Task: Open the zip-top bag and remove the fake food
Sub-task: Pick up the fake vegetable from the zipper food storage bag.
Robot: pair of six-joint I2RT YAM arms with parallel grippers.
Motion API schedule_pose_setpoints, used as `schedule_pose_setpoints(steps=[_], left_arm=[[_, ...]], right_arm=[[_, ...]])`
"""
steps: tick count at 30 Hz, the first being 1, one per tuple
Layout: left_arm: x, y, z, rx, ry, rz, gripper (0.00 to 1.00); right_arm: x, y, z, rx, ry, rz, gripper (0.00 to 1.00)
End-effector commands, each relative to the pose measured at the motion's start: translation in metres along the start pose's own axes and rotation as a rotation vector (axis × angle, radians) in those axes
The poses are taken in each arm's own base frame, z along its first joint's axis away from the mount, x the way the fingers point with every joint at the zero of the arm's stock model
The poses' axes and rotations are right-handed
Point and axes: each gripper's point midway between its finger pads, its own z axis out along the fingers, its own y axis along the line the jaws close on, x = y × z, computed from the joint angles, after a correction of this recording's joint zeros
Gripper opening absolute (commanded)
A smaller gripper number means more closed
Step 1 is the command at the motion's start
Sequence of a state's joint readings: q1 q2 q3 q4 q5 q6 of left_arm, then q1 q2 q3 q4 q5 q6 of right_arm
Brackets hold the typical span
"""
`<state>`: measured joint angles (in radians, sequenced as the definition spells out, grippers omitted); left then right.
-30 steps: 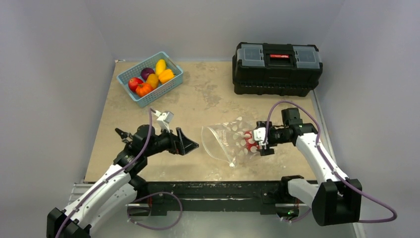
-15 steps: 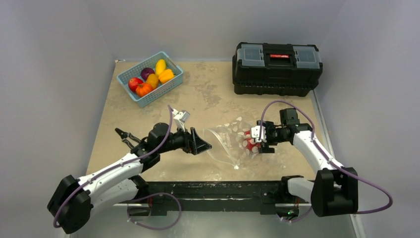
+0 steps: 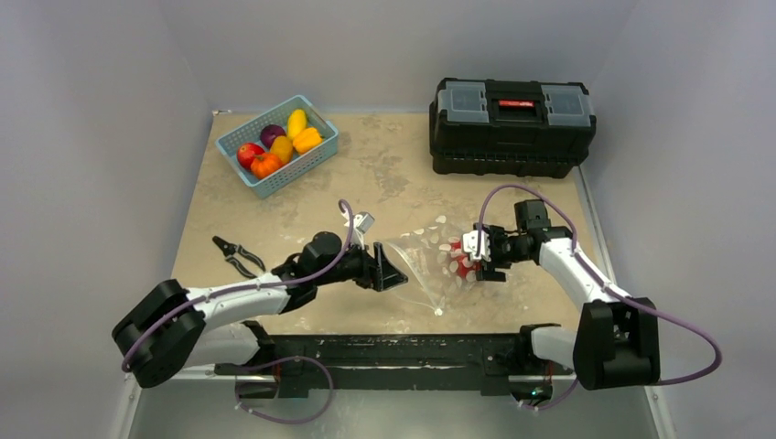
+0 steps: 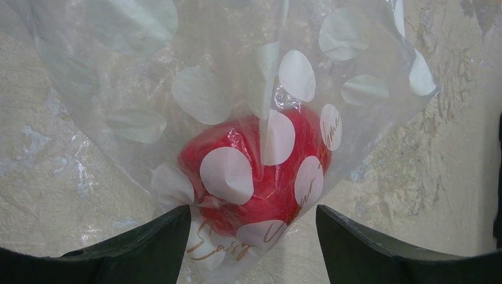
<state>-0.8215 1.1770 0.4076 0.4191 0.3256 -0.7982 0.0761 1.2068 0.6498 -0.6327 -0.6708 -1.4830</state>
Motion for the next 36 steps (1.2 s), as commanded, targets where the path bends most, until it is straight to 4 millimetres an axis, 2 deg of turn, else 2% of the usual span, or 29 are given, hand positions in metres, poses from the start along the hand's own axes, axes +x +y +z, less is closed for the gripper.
schedule_pose_setpoints(steps=[1,9,13,19,27,33,36], left_arm=[[-0.020,-0.017,0.017,0.055,-0.081,0.000,0.74],[-0.012,-0.020,0.045,0.029,-0.057,-0.020,0.74],[-0.008,-0.016,0.056,-0.008,-0.054,-0.037,0.75],[-0.001,-0.008,0.070,-0.053,-0.046,-0.067,0.78],[0.004,-0.016,0.092,-0.024,-0.047,-0.111,0.86],[0.008,-0.016,0.104,-0.025,-0.057,-0.176,0.88],[0.011,-0.015,0.107,-0.043,-0.065,-0.223,0.89]], right_arm=[[-0.001,0.001,0.002,-0.004,-0.013,0.015,0.77],[-0.007,0.009,0.008,-0.051,-0.018,0.004,0.74],[-0.008,0.021,0.009,-0.111,-0.013,-0.020,0.84],[-0.016,0.024,0.009,-0.140,-0.023,-0.032,0.85],[-0.028,0.031,0.010,-0.178,-0.048,-0.043,0.74],[-0.036,0.029,0.016,-0.182,-0.058,-0.036,0.58],[-0.040,0.027,0.019,-0.167,-0.068,-0.023,0.58]])
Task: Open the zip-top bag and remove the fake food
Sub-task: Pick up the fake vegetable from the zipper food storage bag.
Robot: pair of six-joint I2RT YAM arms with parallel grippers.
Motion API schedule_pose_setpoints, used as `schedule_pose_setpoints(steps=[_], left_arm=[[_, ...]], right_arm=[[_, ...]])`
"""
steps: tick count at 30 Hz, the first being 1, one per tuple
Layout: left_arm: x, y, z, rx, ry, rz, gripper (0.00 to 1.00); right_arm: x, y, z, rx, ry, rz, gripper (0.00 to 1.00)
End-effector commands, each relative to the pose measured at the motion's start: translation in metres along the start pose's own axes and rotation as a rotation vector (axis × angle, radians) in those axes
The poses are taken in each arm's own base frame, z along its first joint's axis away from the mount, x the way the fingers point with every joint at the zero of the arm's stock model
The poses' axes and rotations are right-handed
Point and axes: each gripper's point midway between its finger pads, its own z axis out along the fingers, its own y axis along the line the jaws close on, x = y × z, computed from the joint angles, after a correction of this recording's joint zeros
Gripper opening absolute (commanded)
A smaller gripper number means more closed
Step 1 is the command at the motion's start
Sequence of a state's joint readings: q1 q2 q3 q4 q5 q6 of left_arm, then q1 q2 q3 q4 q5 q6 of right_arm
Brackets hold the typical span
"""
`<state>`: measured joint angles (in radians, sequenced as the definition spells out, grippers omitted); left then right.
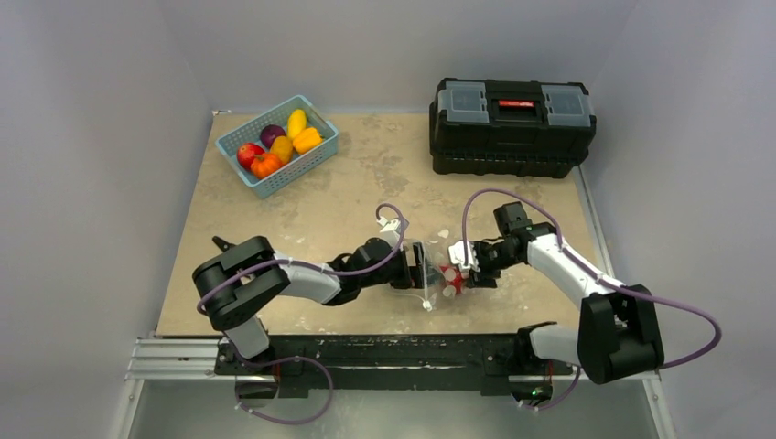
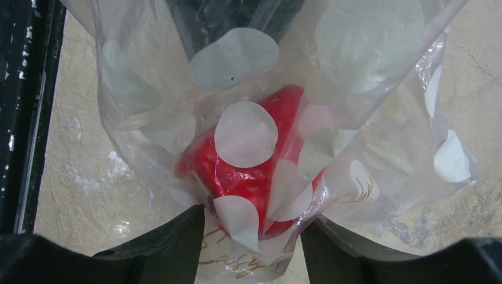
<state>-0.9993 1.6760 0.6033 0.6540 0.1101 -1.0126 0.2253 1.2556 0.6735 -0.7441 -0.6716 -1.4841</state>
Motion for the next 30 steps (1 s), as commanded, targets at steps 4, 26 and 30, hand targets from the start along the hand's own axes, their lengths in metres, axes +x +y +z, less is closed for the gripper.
schedule_pose_setpoints(steps=[4,26,30], left_arm=[[-0.013,-0.027,0.009,0.050,-0.076,-0.106,0.89],[-0.004,0.012,0.005,-0.109,-0.109,-0.203,0.94],[-0.008,-0.001,0.006,-0.026,-0.125,-0.175,0.89]], right_arm=[[-0.023,-0.015,0.001,0.047,-0.063,0.027,0.63],[-0.038,-0.056,-0.016,0.238,-0.052,0.152,0.59],[-0.035,-0.054,-0.016,0.236,-0.049,0.157,0.51]])
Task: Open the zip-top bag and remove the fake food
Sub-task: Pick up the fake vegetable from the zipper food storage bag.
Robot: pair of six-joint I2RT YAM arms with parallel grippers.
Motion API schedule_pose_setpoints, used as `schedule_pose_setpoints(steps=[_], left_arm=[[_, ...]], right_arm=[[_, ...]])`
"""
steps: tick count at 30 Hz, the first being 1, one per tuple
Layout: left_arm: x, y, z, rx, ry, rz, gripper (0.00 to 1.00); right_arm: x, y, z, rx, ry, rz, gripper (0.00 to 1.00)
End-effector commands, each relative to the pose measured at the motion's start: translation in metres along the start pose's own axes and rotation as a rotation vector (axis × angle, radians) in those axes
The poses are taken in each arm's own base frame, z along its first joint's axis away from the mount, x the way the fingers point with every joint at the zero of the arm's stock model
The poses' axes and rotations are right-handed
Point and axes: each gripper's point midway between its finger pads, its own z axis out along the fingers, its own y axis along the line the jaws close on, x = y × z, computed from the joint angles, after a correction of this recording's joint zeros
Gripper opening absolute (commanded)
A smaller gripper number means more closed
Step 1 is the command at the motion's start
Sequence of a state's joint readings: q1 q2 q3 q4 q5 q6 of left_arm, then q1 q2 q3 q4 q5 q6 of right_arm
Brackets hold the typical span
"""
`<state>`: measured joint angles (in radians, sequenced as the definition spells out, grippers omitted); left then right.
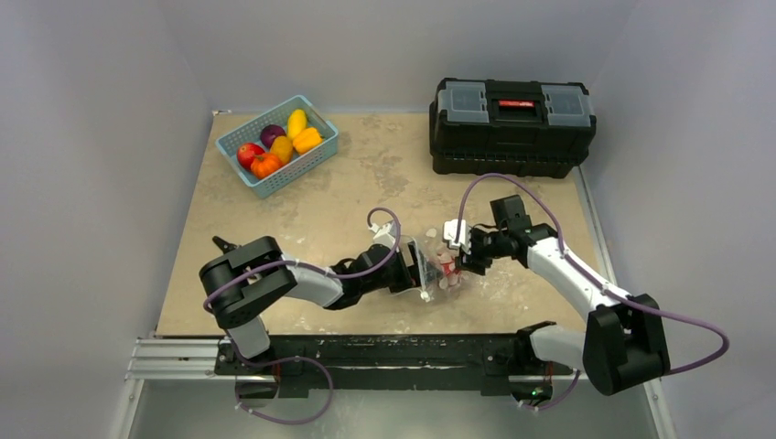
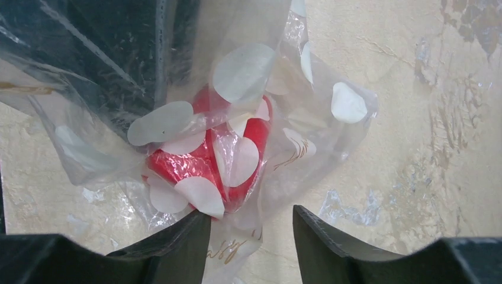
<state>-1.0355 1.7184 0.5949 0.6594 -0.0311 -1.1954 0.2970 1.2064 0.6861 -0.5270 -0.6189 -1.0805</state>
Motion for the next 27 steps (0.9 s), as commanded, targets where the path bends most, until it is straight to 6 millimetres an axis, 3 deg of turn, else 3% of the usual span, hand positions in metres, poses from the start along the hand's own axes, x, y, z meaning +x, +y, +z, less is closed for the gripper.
schedule_pose_setpoints(steps=[1,5,12,14,19,24,27], left_arm=[[-0.007,-0.020,-0.003,0.095,-0.043,-0.002,0.88],[-0.003,-0.037,-0.005,0.203,-0.027,0.023,0.85],[0.001,-0.019,-0.004,0.147,-0.020,-0.005,0.63],[0.000,-0.017,-0.007,0.144,-0.032,-0.008,0.61],[-0.006,-0.014,-0.016,0.161,-0.079,0.004,0.69],[-0.006,-0.009,-0.021,0.163,-0.090,0.021,0.83],[-0.008,-0.010,-0.023,0.175,-0.103,0.021,0.87]], right_arm=[[-0.014,-0.016,-0.008,0.050,-0.028,-0.020,0.48],[-0.014,-0.012,-0.005,0.026,-0.040,-0.012,0.36],[-0.010,0.000,0.004,-0.040,-0.041,-0.009,0.13],[-0.010,0.005,0.007,-0.063,-0.039,-0.011,0.10],[-0.016,0.019,0.010,-0.149,-0.067,-0.012,0.08],[-0.027,0.044,0.006,-0.265,-0.139,-0.041,0.17],[-0.027,0.042,0.007,-0.255,-0.137,-0.048,0.14]])
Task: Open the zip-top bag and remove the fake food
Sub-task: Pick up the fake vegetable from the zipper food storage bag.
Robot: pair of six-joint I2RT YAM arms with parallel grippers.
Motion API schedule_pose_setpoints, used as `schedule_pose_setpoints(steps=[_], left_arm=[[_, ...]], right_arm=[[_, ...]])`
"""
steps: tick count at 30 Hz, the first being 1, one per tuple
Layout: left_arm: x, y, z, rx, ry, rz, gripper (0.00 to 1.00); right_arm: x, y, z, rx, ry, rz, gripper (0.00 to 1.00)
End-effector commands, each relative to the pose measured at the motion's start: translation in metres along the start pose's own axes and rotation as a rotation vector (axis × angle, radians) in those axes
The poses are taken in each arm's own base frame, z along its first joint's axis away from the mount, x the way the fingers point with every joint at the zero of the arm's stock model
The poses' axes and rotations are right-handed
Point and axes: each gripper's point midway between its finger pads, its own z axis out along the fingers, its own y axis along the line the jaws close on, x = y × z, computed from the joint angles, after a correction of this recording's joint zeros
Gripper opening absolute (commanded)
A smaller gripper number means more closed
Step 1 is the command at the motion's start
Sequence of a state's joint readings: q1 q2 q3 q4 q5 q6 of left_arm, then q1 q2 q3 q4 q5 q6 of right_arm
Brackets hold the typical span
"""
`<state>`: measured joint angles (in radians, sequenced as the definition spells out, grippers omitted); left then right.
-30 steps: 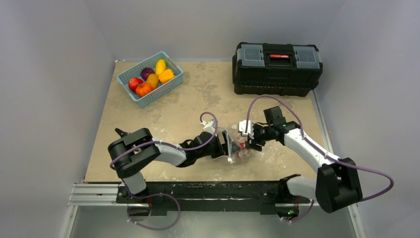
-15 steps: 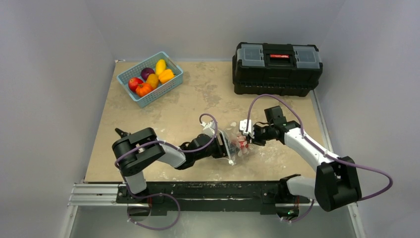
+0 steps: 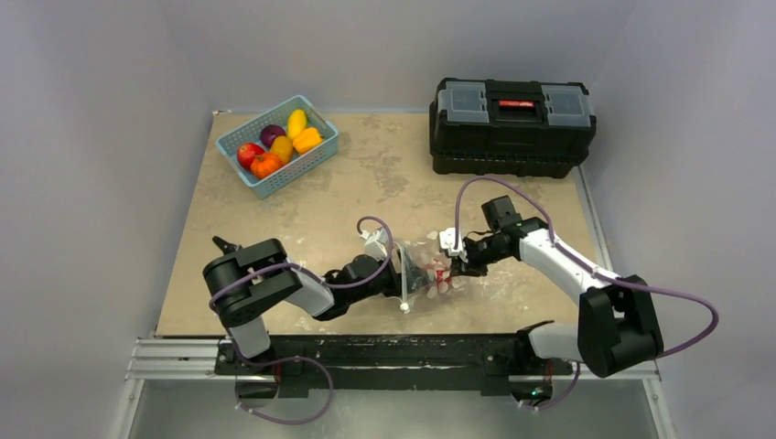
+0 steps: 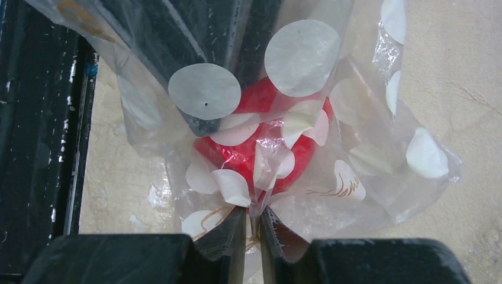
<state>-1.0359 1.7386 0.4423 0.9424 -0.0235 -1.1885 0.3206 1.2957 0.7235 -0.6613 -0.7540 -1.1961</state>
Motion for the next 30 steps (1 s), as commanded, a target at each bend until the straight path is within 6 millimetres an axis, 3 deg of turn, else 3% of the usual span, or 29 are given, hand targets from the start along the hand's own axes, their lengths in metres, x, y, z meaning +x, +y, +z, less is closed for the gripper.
schedule_pose_setpoints(steps=[1,9,15,18,21,25,30], left_arm=[[-0.014,-0.021,-0.005,0.081,-0.068,0.022,0.87],[-0.008,-0.028,0.009,0.089,-0.031,0.026,0.85],[-0.009,-0.028,0.007,0.112,-0.051,0.013,0.54],[-0.012,-0.028,0.000,0.125,-0.075,0.021,0.54],[-0.014,-0.029,-0.006,0.141,-0.091,0.032,0.57],[-0.014,-0.021,-0.009,0.115,-0.093,0.023,0.57],[-0.012,-0.012,-0.011,0.084,-0.095,0.011,0.62]], right_arm=[[-0.018,0.006,-0.002,-0.046,-0.063,-0.034,0.11],[-0.018,0.007,0.003,-0.039,-0.053,-0.036,0.05],[-0.006,-0.006,0.007,0.010,0.015,-0.014,0.07],[-0.009,-0.013,0.004,0.047,0.016,-0.016,0.19],[-0.015,-0.015,-0.002,0.056,-0.002,-0.015,0.23],[-0.026,-0.021,-0.012,0.082,-0.051,-0.003,0.21],[-0.035,-0.037,-0.024,0.194,-0.093,0.025,0.12]])
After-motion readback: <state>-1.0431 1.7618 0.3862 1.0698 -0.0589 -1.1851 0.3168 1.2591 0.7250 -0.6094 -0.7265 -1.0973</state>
